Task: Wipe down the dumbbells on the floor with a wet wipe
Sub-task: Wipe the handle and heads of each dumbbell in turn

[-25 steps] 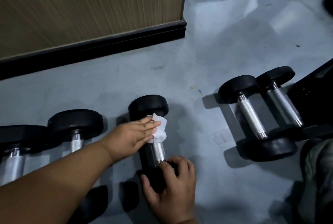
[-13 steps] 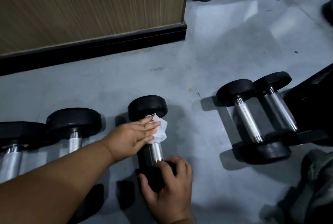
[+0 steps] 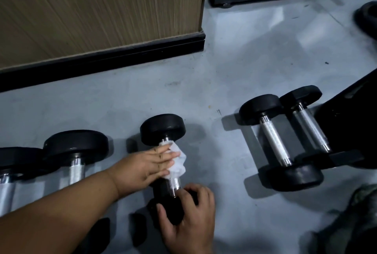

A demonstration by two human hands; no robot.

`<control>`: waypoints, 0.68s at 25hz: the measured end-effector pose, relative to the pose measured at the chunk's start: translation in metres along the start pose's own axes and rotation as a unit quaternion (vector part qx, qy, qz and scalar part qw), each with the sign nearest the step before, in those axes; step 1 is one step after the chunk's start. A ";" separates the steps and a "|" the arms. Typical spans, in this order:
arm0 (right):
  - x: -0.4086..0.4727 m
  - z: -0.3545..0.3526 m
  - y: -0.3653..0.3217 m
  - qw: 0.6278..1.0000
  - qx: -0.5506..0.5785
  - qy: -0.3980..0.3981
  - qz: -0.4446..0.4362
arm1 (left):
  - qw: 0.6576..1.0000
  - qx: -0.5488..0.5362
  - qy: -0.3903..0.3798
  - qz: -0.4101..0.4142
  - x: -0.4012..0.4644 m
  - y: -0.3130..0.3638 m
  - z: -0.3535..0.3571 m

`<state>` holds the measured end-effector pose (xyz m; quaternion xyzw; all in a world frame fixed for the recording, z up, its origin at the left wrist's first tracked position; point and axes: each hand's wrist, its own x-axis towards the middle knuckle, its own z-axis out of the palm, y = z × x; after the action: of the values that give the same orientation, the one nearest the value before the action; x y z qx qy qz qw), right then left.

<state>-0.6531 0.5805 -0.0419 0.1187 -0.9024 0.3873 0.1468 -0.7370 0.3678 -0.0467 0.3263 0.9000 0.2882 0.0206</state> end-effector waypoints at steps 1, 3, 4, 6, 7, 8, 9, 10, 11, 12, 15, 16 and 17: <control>0.001 -0.002 0.002 1.000 0.005 0.000 0.004 | 1.000 0.007 0.008 -0.021 0.005 -0.003 -0.002; 0.002 -0.003 0.006 1.000 0.015 -0.003 0.011 | 0.999 0.029 0.006 -0.020 0.009 0.000 0.000; 0.001 -0.004 0.006 1.000 0.019 -0.005 0.014 | 0.999 0.044 -0.005 0.005 0.006 0.006 0.003; 0.000 -0.004 0.006 1.000 0.025 -0.003 0.017 | 0.995 0.052 -0.036 0.075 -0.006 0.019 0.012; 0.000 -0.003 0.006 0.999 0.027 -0.001 0.018 | 0.993 0.049 -0.047 0.096 -0.013 0.024 0.015; 0.001 -0.003 0.005 0.999 0.030 -0.001 0.019 | 0.992 0.044 -0.054 0.106 -0.017 0.025 0.016; 0.001 -0.003 0.006 0.999 0.034 -0.001 0.019 | 0.991 0.037 -0.059 0.110 -0.017 0.022 0.015; 0.001 -0.004 0.006 0.999 0.036 -0.001 0.019 | 0.991 0.032 -0.063 0.111 -0.013 0.017 0.014; 0.002 -0.004 0.007 0.999 0.037 -0.001 0.020 | 0.992 0.034 -0.064 0.101 -0.008 0.009 0.011; 0.003 -0.005 0.008 0.999 0.038 -0.003 0.023 | 0.994 0.044 -0.052 0.082 -0.002 0.000 0.007; 0.001 -0.006 0.010 0.998 0.048 -0.002 0.031 | 0.998 0.057 -0.009 0.013 0.007 -0.013 -0.002; 0.000 -0.006 0.011 0.998 0.050 -0.002 0.035 | 0.998 0.055 -0.008 0.005 0.005 -0.007 0.003; 0.000 -0.006 0.012 0.998 0.052 -0.003 0.039 | 0.998 0.056 -0.016 0.009 0.001 0.003 0.010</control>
<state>-0.6564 0.5932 -0.0456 0.0918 -0.8852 0.4392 0.1228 -0.7345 0.3751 -0.0532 0.3396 0.9112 0.2328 0.0140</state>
